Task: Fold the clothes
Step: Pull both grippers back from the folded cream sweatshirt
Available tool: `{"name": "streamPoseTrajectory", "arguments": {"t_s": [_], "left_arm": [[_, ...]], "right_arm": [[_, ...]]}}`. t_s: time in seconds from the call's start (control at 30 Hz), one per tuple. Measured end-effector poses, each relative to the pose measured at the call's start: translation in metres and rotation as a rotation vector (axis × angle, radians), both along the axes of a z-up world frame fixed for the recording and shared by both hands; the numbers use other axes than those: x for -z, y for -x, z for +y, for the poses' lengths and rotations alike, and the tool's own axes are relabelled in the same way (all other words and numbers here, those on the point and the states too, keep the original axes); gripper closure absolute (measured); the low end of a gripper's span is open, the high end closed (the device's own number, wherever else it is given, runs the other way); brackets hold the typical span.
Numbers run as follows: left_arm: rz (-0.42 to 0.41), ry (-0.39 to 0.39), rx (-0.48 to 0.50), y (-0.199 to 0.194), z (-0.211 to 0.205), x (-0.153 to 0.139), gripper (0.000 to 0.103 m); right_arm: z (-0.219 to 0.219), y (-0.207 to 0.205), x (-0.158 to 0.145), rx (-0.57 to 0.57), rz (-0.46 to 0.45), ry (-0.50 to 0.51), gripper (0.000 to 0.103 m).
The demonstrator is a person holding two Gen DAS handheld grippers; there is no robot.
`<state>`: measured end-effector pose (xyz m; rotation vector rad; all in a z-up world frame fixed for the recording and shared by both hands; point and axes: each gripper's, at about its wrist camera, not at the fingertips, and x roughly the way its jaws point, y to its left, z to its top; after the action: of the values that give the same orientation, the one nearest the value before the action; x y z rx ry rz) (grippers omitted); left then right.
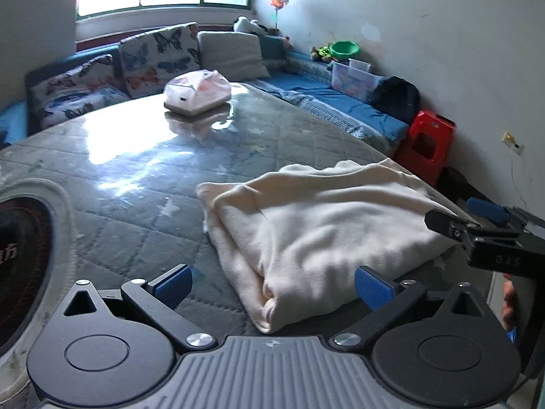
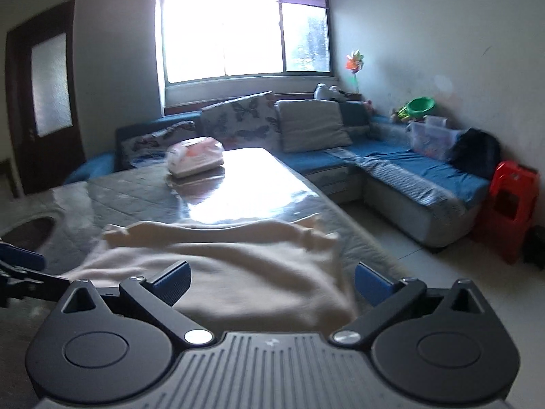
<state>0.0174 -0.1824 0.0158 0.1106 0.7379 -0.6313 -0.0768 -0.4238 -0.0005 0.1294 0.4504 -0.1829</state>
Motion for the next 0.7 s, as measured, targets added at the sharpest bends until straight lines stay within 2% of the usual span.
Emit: {"name": "streamPoseTrajectory", "arguments": {"t_s": [0.27,0.47,0.7], "left_arm": [[-0.043,-0.038,-0.030,0.003,0.005,-0.003,0.000],[-0.018,-0.012,-0.064,-0.001,0.015,-0.002,0.000],[-0.065,-0.005,-0.120,0.001,0.020,-0.004,0.000]], "right_arm": [[0.012,-0.001,0.002,-0.038,-0.006,-0.017,0.000],[0.026,-0.017,0.011,-0.024,0.039,-0.018,0.000],[0.034,-0.023,0.019,-0.041,0.056,-0.029,0.000]]}}
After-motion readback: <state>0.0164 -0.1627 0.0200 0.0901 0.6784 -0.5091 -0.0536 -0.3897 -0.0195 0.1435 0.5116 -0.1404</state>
